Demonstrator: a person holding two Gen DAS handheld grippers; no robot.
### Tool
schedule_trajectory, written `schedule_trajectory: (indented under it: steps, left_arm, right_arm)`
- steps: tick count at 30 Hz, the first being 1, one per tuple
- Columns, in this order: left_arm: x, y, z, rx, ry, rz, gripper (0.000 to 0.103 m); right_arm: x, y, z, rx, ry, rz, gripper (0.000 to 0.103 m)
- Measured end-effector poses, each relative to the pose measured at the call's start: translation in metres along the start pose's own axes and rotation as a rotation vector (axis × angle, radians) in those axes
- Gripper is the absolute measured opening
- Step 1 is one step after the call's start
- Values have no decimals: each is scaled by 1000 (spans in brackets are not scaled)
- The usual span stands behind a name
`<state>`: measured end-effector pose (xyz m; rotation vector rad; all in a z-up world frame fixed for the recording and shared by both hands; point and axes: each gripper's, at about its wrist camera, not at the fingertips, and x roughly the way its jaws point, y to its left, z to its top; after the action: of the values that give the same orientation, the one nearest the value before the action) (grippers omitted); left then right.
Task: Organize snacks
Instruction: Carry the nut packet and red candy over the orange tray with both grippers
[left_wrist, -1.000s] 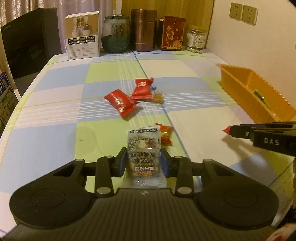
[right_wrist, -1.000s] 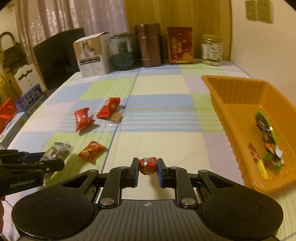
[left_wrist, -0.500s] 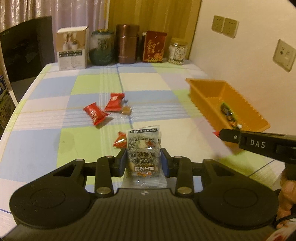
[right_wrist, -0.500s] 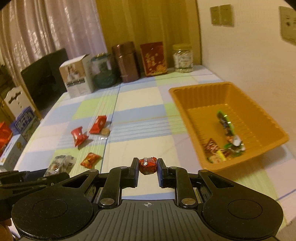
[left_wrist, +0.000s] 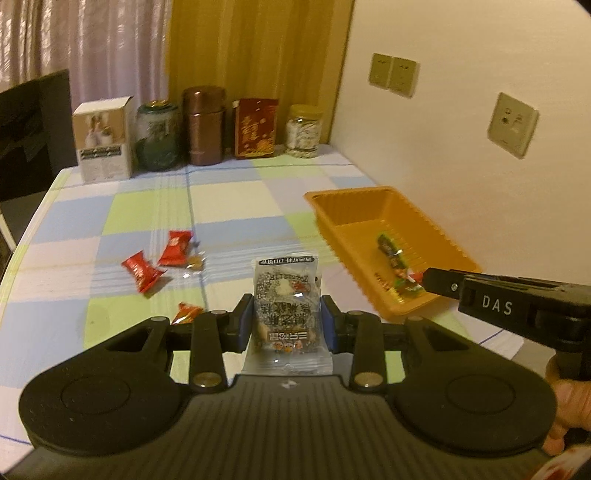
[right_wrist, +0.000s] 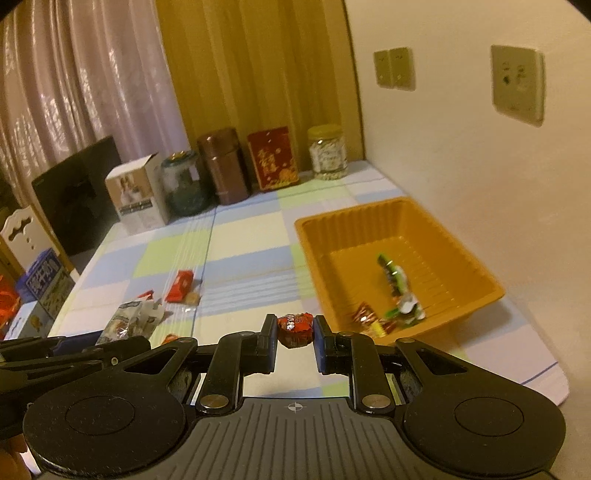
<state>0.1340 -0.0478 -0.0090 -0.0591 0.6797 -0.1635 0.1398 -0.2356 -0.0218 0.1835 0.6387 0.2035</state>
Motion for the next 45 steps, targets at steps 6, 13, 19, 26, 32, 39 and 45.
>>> schedule_trajectory:
  steps: [6, 13, 19, 26, 32, 39, 45]
  left_arm:
    - [-3, -18, 12, 25, -12, -36, 34]
    - [-8, -35, 20, 59, -15, -75, 34]
    - [-6, -49, 26, 74, -17, -101, 34]
    - [13, -64, 38, 82, -1, -130, 34]
    - [41, -81, 50, 110, 25, -158, 34]
    - [79, -90, 64, 115, 47, -171, 34]
    - [114, -91, 68, 100, 73, -182, 34]
  right_arm:
    - [-18, -18, 10, 26, -23, -41, 20]
    - [-32, -33, 14, 45, -45, -85, 20]
    - [-39, -54, 14, 82, -54, -117, 20]
    - [-36, -81, 22, 122, -55, -149, 20]
    - [-20, -97, 38, 123, -53, -154, 20]
    - [12, -112, 54, 144, -44, -150, 20]
    - [42, -122, 57, 141, -16, -150, 20]
